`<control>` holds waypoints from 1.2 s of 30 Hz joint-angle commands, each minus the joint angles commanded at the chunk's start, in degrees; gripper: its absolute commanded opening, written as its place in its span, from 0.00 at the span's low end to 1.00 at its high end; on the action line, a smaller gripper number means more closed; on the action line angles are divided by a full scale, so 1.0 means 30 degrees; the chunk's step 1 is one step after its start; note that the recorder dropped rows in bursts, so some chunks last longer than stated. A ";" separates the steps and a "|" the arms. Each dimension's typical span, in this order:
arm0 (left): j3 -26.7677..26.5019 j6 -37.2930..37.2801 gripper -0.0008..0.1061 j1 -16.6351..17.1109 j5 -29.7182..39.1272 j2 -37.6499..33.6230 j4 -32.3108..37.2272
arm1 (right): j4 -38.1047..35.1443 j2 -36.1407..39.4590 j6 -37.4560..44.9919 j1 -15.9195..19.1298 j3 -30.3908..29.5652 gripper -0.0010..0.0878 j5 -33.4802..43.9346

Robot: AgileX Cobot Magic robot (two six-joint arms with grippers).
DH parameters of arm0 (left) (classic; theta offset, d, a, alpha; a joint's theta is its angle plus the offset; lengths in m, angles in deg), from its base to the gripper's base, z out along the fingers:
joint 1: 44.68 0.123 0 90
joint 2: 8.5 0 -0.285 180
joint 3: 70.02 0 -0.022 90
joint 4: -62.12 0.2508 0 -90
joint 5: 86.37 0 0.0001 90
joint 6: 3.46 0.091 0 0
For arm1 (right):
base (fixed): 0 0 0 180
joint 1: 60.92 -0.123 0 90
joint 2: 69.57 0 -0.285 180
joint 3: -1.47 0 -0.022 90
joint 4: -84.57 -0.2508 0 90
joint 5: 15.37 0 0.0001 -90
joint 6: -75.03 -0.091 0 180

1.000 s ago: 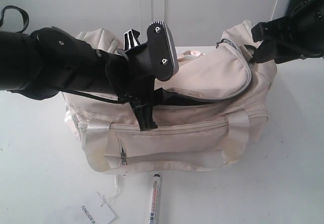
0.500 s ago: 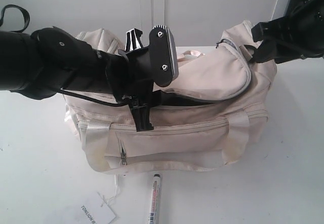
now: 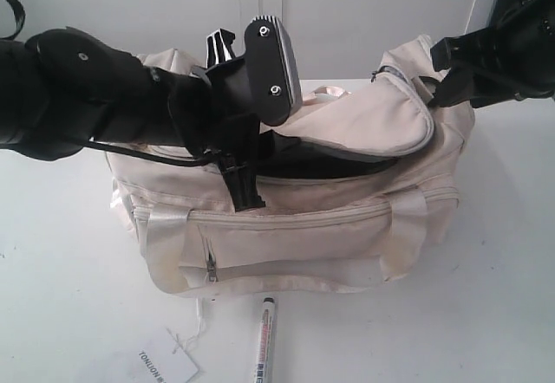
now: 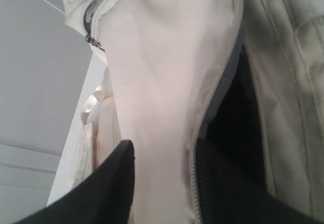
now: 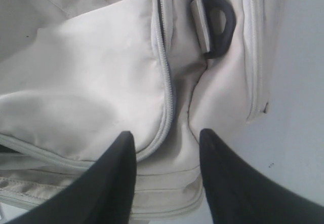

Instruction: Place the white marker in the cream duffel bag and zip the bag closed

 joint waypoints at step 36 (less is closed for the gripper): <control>-0.7128 -2.3275 0.41 -0.0612 1.2190 -0.0356 2.1032 | 0.0000 0.0000 0.0000 0.0000 0.0000 0.45 -0.0044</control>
